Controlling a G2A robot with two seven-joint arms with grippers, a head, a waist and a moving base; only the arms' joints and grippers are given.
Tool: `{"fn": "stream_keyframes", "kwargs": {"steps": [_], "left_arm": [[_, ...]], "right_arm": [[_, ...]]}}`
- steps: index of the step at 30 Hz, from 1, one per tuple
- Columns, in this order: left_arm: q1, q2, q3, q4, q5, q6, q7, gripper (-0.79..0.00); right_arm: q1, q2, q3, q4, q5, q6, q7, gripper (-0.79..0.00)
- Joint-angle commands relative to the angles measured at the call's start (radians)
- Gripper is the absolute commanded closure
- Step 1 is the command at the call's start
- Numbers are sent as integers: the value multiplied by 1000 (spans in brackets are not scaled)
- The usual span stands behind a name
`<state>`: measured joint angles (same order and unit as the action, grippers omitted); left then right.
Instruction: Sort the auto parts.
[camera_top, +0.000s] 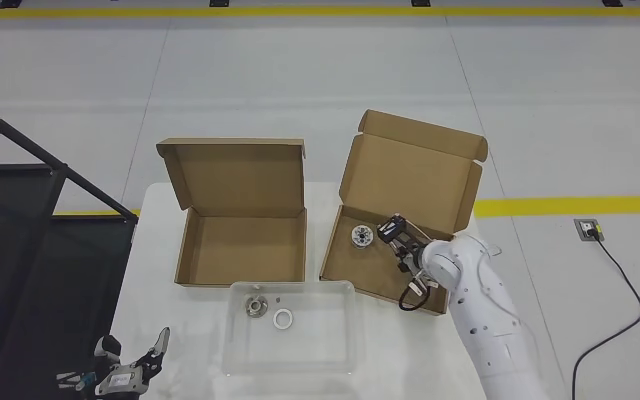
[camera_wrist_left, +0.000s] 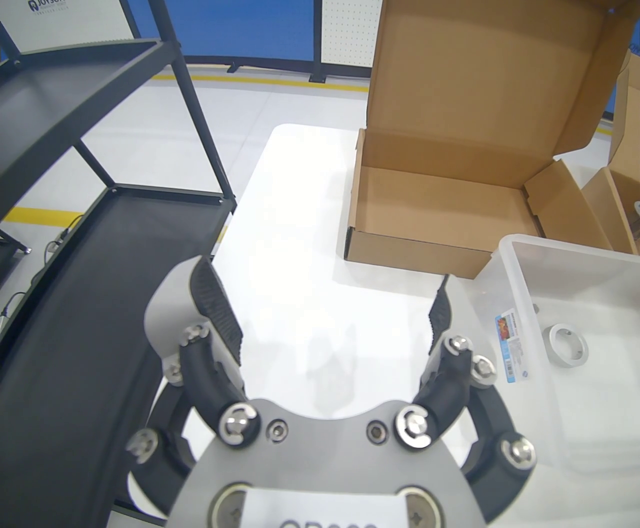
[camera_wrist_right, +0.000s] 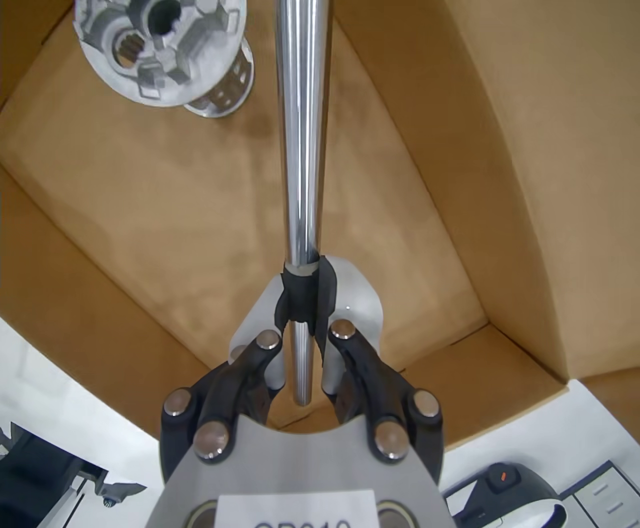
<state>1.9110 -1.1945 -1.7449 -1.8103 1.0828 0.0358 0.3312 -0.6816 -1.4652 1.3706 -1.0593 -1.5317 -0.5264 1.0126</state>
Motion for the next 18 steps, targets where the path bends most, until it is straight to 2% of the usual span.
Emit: {"fn": "stream_keyframes", "kwargs": {"steps": [1,11,13,15,16,18], "left_arm": [[0,0,0,0,0,0,0,-785],[0,0,0,0,0,0,0,-785],[0,0,0,0,0,0,0,-785],[0,0,0,0,0,0,0,-785],[0,0,0,0,0,0,0,-785],[0,0,0,0,0,0,0,-785]], "right_arm": [[12,1,-7,19,-7,9,25,0],[71,-1,-47,130,8,43,54,0],[78,0,-52,145,12,46,49,-203],[83,1,-55,153,15,52,44,-342],[84,2,-55,154,17,54,43,-440],[83,4,-53,150,23,56,40,-449]]}}
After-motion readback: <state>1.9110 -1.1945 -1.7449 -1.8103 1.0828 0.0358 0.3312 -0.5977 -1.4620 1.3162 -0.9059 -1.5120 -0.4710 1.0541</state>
